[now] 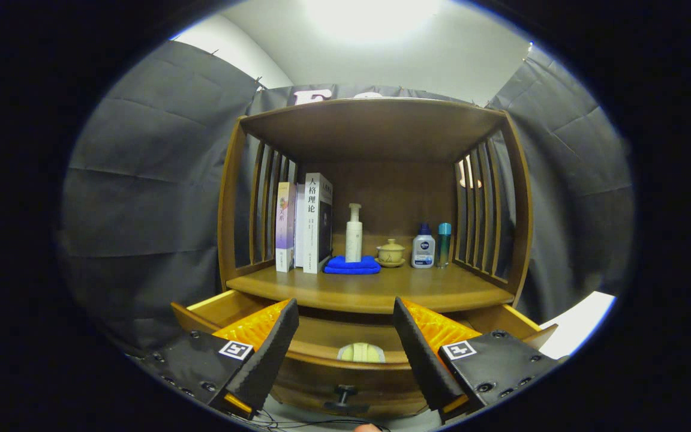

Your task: Pull open the drawer, take out the items inside it, and place them on the countertop above the cabinet.

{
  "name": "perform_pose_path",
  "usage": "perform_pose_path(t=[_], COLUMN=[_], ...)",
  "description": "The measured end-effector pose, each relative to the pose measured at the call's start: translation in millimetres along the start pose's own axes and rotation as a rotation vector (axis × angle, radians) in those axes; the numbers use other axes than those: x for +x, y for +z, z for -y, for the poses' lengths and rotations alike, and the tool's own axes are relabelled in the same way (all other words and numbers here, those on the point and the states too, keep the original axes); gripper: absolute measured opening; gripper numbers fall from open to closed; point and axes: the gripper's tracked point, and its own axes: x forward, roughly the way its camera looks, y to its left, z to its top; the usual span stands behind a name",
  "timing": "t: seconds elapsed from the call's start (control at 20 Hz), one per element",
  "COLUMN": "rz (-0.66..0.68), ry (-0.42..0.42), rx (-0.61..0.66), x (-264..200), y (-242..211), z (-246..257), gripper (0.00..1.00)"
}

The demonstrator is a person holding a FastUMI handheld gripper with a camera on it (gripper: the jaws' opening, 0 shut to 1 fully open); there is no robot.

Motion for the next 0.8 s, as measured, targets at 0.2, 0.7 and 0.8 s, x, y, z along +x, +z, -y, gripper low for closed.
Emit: perform_pose_path(t=[0.2, 0.7, 0.8], rz=[-0.055, -0.437, -0.484], ry=[0.031, 0.117, 0.109], rx=[0.021, 0.055, 0.028], x=[26.6, 79.7, 86.4], y=[21.1, -59.3, -74.7], z=[2.9, -1.7, 3.6], gripper=[0.99, 0.98, 0.98])
